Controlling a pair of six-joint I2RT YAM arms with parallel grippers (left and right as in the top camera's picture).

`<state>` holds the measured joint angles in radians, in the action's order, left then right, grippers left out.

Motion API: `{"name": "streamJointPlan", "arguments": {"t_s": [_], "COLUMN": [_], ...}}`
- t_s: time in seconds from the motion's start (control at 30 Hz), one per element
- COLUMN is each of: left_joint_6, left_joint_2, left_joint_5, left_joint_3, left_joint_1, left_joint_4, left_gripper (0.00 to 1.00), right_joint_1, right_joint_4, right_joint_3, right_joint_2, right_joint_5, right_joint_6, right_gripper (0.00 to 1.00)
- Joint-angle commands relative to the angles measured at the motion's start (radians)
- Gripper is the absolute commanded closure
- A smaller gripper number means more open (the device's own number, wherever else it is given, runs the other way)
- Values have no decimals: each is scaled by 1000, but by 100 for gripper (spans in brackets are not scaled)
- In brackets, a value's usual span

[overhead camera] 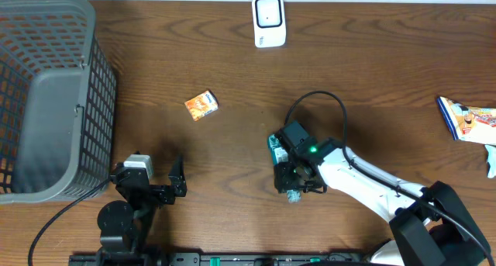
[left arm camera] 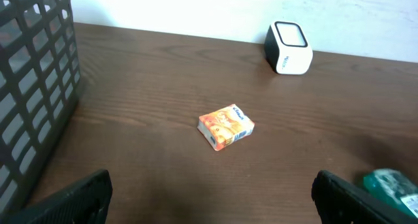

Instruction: Scan the item barcode

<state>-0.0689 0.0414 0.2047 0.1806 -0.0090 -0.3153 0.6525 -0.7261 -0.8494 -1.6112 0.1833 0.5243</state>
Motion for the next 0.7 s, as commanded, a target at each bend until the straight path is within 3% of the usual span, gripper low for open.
{"name": "streamJointPlan", "arguments": {"t_s": [0.0, 0.13, 0.37, 0.67], "left_joint_6": [20, 20, 20, 20], "left_joint_2": [-4, -4, -4, -4], "left_joint_5": [5, 5, 5, 5], "left_joint_3": [12, 12, 12, 12], "left_joint_1": [-3, -3, -3, -3], "left_joint_4": [1, 1, 1, 1], "left_gripper": [2, 2, 2, 2], "right_joint_1": [-20, -47, -75, -111], "right_joint_4": [-100, -282, -445, -502], "right_joint_3": [-108, -245, -399, -460], "right_joint_2": [3, 3, 3, 3], "right_joint_5": [117, 124, 175, 178], "right_joint_6": [-41, -51, -55, -93], "right_gripper": [58, 58, 55, 48]}}
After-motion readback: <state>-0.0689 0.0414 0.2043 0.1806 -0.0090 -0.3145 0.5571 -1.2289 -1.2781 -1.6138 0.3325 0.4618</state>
